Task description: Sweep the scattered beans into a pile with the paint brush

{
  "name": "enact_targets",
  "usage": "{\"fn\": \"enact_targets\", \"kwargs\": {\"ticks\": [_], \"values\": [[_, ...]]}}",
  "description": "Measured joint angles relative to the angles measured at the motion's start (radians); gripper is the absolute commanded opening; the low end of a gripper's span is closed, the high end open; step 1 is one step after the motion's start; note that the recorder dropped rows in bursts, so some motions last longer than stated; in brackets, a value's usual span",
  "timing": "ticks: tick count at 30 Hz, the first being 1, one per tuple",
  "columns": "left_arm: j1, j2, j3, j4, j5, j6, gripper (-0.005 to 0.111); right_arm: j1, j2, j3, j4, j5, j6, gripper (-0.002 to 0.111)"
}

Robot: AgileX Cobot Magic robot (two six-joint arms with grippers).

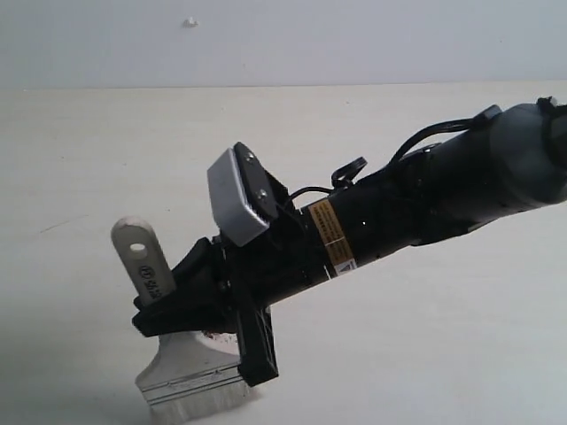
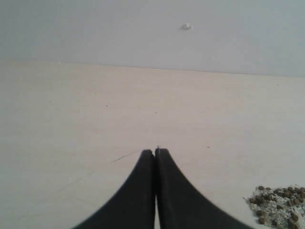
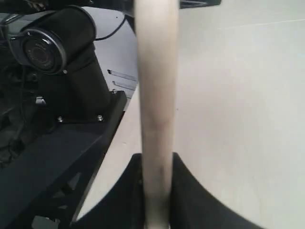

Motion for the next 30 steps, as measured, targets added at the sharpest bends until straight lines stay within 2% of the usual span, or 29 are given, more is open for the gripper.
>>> {"fn": "enact_targets", "kwargs": {"ticks": [9, 16, 30], "values": [[0.0, 0.0, 0.0, 0.0, 0.0, 0.0, 0.0, -0.137, 0.095, 0.0, 0.084, -0.051, -0.076, 0.0], [0.0, 0.0, 0.0, 0.0, 0.0, 0.0, 0.0, -0.144, 0.128, -0.007, 0.153, -0.064, -0.171, 0.0], [0.0, 0.0, 0.0, 0.0, 0.0, 0.0, 0.0, -0.144, 0.243, -0.211, 0.12, -0.064, -0.125, 0.0]]}}
